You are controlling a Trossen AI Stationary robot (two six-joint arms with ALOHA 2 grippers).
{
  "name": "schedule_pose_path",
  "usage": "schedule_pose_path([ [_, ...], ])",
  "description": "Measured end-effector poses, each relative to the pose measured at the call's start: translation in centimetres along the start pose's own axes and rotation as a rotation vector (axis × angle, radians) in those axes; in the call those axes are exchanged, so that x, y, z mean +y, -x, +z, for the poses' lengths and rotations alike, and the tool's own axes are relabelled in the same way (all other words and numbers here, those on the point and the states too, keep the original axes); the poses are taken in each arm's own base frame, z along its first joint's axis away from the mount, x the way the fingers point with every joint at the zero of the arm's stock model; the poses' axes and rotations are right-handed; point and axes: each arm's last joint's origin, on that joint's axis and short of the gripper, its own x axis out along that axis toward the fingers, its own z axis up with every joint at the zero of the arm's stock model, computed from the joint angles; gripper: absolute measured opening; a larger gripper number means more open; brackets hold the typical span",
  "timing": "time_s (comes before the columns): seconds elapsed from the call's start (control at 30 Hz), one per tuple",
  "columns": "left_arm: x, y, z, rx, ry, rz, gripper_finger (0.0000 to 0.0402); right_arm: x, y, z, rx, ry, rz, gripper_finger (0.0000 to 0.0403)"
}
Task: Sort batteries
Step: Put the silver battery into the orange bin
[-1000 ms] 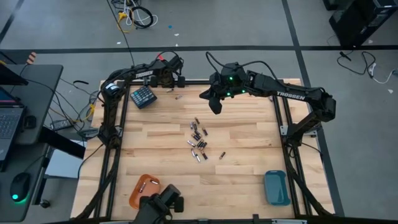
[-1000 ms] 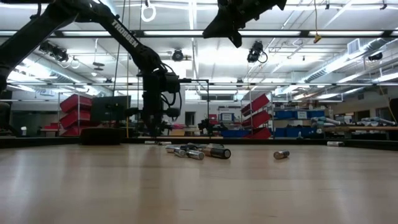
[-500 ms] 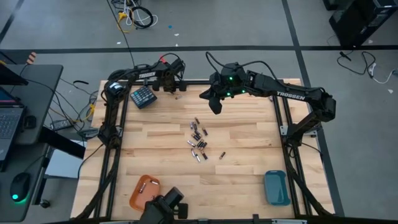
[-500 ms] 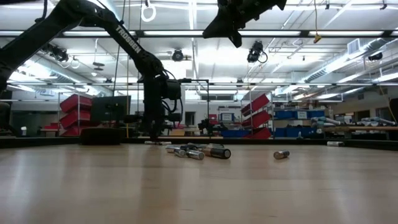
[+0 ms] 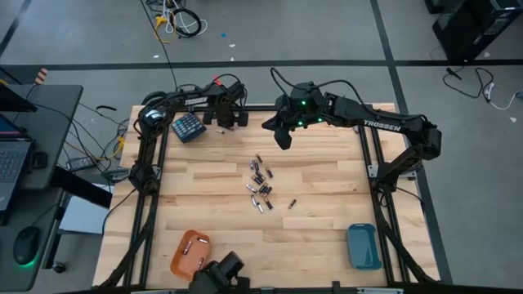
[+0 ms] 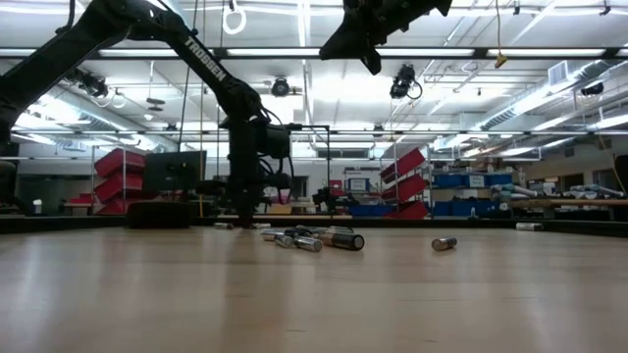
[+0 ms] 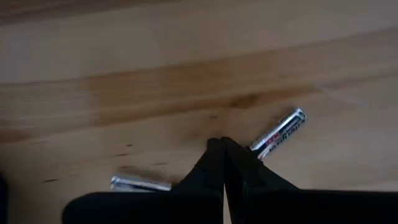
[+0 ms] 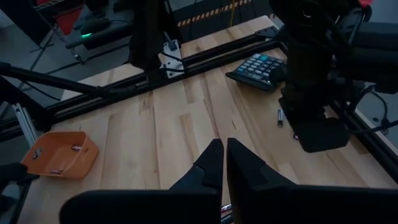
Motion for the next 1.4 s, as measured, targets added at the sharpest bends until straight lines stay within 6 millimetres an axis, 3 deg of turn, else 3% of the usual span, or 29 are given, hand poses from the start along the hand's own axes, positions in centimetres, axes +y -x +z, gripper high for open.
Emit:
schedule_pose_path([
  [0.2,0.1,0.4,-0.9,0.121,0.002,0.012,0.0000,0.0,0.0,0.0,-0.002,0.001,0.000,0.0005],
  [0.47,-1.0,1.3,0.7,-0.030,-0.091,-0.067,0.0000,0.0,0.0,0.2,-0.023,0.006,0.004,0.0009],
  [0.8,-1.4,1.6,1.9,-0.221,-0.087,-0.013,0.0000,0.0,0.0,0.2,-0.022,-0.001,0.004,0.0006],
  [1.4,-1.1,0.4,1.0,-0.201,-0.095,0.037,0.0000,0.0,0.0,0.2,-0.020,-0.022,0.004,0.0009],
])
